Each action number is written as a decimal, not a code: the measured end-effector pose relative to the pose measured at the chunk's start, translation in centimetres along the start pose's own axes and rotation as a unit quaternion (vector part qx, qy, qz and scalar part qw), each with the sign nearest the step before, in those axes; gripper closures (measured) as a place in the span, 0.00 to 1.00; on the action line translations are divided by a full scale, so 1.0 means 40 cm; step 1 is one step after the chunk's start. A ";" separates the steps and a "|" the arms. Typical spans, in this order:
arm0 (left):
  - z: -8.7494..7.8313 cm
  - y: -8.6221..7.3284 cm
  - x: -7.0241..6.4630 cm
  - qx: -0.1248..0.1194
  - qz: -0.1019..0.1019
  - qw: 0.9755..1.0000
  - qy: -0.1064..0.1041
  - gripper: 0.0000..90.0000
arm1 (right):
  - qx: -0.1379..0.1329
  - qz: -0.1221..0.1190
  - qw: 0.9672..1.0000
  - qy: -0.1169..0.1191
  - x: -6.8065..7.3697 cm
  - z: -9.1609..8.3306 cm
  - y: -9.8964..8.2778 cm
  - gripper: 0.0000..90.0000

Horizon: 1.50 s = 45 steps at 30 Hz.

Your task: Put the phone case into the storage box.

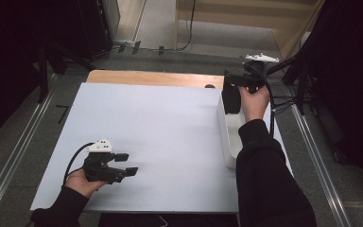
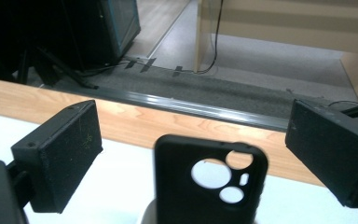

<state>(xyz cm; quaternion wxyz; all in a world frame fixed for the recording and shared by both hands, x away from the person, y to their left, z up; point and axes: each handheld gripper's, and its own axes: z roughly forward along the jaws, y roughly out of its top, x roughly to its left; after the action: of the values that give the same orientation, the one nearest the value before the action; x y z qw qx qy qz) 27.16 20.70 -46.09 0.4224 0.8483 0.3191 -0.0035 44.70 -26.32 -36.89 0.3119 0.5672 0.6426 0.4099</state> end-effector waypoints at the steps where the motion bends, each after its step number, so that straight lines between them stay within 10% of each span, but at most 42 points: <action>1: 0.000 -0.001 0.000 -0.001 0.000 1.000 0.000 0.33 | 0.000 -0.001 1.000 0.006 0.004 -0.005 -0.001 0.02; 9: -0.006 -0.003 0.000 0.000 -0.002 1.000 0.002 0.33 | 0.006 -0.002 0.997 0.070 0.049 -0.040 -0.020 0.03; 45: -0.025 -0.005 0.006 0.002 0.004 1.000 -0.009 0.33 | 0.008 -0.023 0.982 0.189 0.166 -0.159 -0.135 0.15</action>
<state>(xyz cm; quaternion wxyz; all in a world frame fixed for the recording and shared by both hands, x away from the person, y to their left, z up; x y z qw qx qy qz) 26.99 21.65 -45.65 0.4233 0.8505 0.3120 -0.0098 35.56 -20.99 -38.24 0.1899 0.4672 0.7059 0.4973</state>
